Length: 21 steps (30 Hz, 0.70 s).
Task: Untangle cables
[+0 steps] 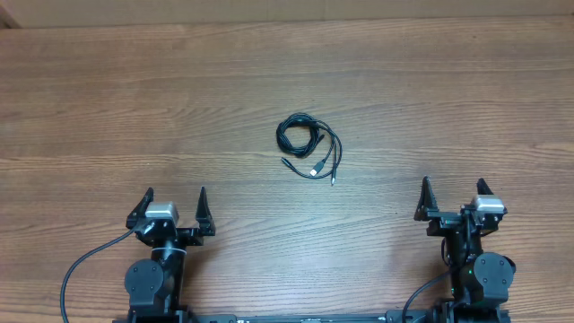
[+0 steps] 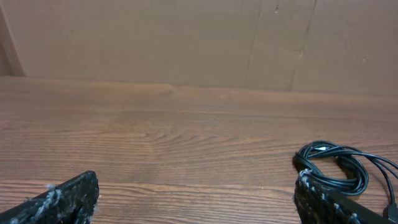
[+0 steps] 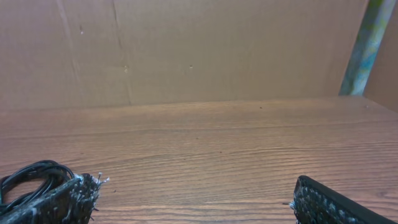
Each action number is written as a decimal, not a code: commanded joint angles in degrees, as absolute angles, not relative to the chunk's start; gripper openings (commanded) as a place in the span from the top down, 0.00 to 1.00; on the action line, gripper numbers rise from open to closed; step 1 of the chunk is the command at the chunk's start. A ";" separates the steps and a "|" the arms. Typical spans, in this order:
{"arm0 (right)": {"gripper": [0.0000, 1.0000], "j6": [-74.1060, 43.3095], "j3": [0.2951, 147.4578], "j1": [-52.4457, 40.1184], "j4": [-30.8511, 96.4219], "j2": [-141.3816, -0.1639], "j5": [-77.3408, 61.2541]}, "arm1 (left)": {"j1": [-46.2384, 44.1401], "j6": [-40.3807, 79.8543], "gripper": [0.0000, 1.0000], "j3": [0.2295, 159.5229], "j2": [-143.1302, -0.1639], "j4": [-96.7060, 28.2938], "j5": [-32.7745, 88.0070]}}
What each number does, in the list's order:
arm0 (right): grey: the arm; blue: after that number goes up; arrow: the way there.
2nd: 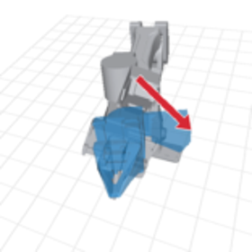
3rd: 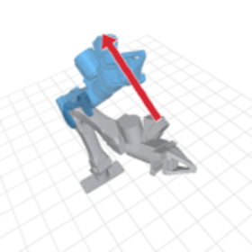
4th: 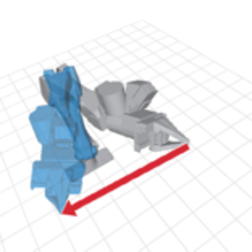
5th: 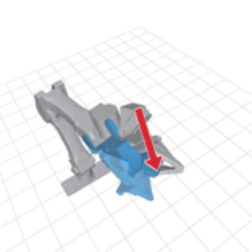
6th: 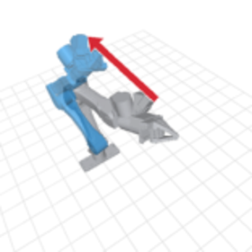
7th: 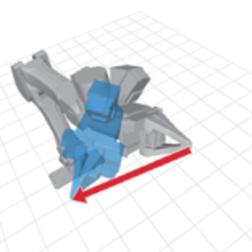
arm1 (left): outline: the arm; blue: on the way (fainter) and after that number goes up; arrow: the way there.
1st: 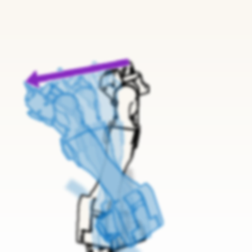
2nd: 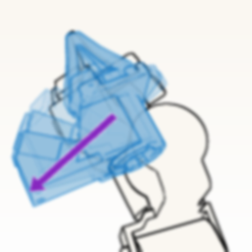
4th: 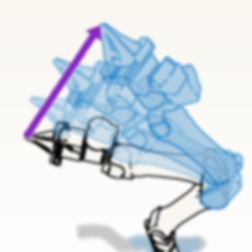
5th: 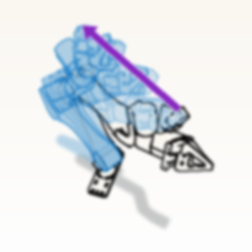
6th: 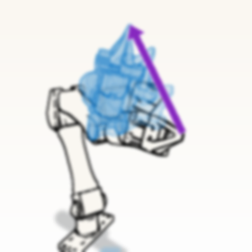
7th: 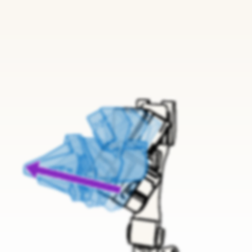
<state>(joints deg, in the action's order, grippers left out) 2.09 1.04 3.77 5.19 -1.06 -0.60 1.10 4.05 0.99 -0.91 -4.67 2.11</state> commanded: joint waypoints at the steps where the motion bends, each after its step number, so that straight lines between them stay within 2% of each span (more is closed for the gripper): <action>1: 0.00 1.78 0.47 4.14 4.84 -0.82 -0.05 | 0.78 3.81 0.00 0.30 -0.25 -3.99 1.45; 15: 0.00 1.78 0.47 4.14 4.84 -0.82 -0.05 | 0.75 3.95 0.00 0.30 -0.25 -4.43 1.28; 19: 0.00 1.78 0.47 4.14 4.84 -0.82 -0.05 | 0.71 7.88 0.00 0.64 -0.25 -2.48 6.00; 21: 0.00 1.78 0.47 4.14 4.84 -0.82 -0.05 | 0.71 13.89 0.00 1.69 -0.25 -2.79 6.46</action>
<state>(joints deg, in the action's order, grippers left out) 2.11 1.04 3.77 5.19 -1.06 -0.60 1.10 6.50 0.91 -0.91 -2.96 3.73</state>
